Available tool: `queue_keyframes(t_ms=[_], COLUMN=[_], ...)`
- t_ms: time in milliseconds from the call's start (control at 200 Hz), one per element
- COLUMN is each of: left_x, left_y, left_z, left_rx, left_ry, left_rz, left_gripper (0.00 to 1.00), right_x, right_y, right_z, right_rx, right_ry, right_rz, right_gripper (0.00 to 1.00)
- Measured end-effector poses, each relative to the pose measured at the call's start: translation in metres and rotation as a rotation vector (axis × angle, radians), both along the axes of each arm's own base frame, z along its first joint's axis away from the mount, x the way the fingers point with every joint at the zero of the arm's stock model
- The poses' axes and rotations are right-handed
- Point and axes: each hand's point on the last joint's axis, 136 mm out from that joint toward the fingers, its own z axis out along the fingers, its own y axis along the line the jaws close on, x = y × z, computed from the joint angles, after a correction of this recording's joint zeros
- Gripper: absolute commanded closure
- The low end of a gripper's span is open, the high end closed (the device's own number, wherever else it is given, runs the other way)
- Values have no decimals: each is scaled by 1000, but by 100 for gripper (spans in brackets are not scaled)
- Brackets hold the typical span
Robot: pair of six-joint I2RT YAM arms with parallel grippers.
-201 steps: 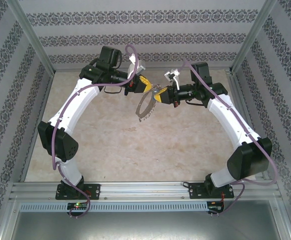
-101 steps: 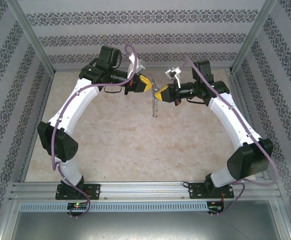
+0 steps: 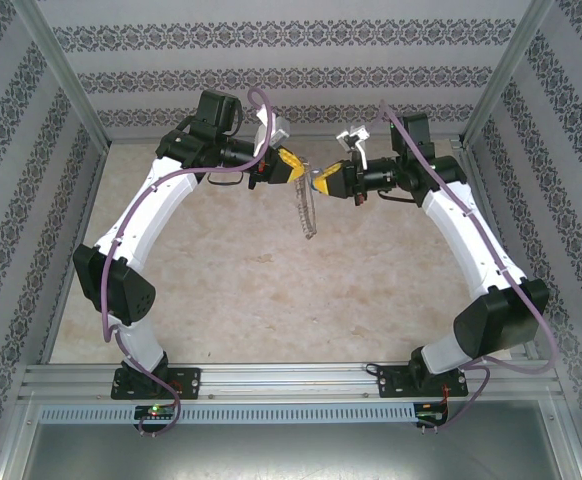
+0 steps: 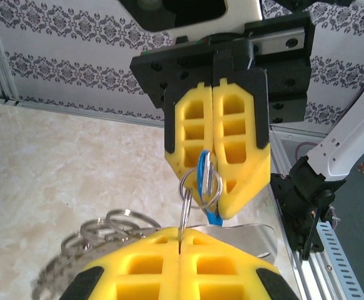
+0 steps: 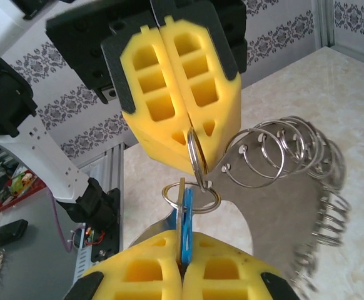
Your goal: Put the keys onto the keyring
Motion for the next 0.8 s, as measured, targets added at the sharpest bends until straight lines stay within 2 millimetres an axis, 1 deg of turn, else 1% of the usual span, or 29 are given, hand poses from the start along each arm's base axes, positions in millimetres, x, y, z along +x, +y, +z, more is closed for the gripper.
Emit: queue_keyframes(t_ms=[325, 565, 799], left_x=[-2, -1, 2], left_y=[-2, -2, -1], left_z=[-5, -7, -8], left_rx=[6, 11, 19], left_ry=[13, 13, 11], left_rz=[-6, 0, 13], left_gripper=[100, 100, 100], right_x=[-1, -3, -1], right_y=[-8, -10, -9], right_z=[-1, -3, -9], right_rx=[1, 1, -2], right_ry=[13, 21, 47], right_rz=[1, 6, 9], right_gripper=[100, 100, 100])
